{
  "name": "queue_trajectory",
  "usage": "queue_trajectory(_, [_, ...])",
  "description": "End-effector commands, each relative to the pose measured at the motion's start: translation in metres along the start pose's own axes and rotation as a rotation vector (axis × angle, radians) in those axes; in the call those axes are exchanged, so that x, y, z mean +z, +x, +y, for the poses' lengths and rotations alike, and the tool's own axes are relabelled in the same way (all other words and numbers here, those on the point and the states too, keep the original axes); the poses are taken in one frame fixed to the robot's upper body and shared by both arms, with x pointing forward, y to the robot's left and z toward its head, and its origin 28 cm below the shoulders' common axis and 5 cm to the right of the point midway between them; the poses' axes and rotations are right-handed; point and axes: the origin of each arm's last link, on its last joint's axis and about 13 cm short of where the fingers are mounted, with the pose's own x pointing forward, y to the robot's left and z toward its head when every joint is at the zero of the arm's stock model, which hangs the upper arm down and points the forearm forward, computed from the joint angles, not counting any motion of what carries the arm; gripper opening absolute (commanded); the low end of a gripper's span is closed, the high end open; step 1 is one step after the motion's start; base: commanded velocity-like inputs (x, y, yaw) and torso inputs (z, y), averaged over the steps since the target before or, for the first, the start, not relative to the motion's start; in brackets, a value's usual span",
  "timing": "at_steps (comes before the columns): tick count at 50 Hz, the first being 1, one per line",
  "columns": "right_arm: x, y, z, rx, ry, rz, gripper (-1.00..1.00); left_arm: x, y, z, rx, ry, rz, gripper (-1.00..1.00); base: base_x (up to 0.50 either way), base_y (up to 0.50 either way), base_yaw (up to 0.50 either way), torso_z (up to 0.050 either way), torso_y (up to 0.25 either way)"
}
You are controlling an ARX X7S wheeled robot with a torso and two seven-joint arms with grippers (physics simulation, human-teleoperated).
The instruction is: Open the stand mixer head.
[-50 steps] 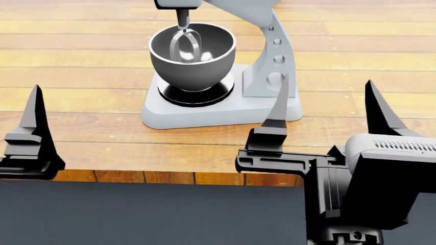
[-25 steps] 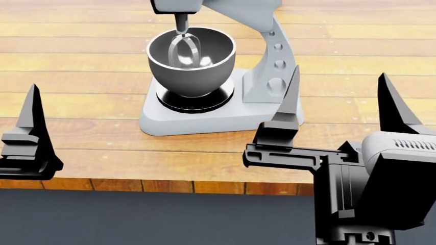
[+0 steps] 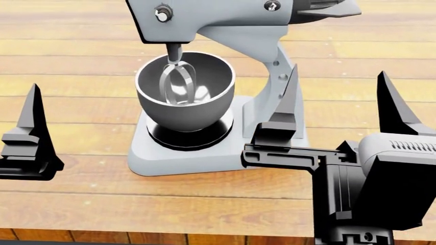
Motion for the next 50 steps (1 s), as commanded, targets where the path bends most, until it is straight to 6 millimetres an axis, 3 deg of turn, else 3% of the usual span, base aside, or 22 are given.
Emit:
queue_trajectory(1, [-0.001, 0.0, 0.0, 0.007, 0.001, 0.005, 1.0, 0.0, 0.0, 0.0, -0.001, -0.001, -0.001, 1.0, 0.07, 0.0, 0.0, 0.0, 0.0])
queue_trajectory(17, [0.0, 0.006, 0.001, 0.036, 0.02, 0.004, 1.0, 0.001, -0.001, 0.002, 0.001, -0.001, 0.0, 1.0, 0.03, 0.0, 0.0, 0.0, 0.0])
queue_trajectory(20, [0.002, 0.01, 0.005, 0.077, -0.046, -0.024, 1.0, 0.0, 0.0, 0.001, 0.002, 0.003, 0.002, 1.0, 0.0, 0.0, 0.0, 0.0, 0.0])
queue_trajectory(21, [0.004, 0.013, 0.005, 0.062, -0.034, -0.022, -1.0, 0.0, 0.0, 0.001, 0.004, 0.001, 0.001, 1.0, 0.0, 0.0, 0.0, 0.0, 0.0])
queue_trajectory(32, [0.016, 0.03, 0.02, 0.173, -0.046, -0.049, -1.0, 0.001, 0.0, 0.002, 0.0, -0.003, 0.005, 1.0, 0.0, 0.0, 0.0, 0.0, 0.0])
queue_trajectory(50, [0.029, 0.053, 0.024, 0.169, -0.002, -0.043, -1.0, 0.002, -0.001, 0.003, 0.0, -0.012, 0.003, 1.0, 0.0, 0.0, 0.0, 0.0, 0.0])
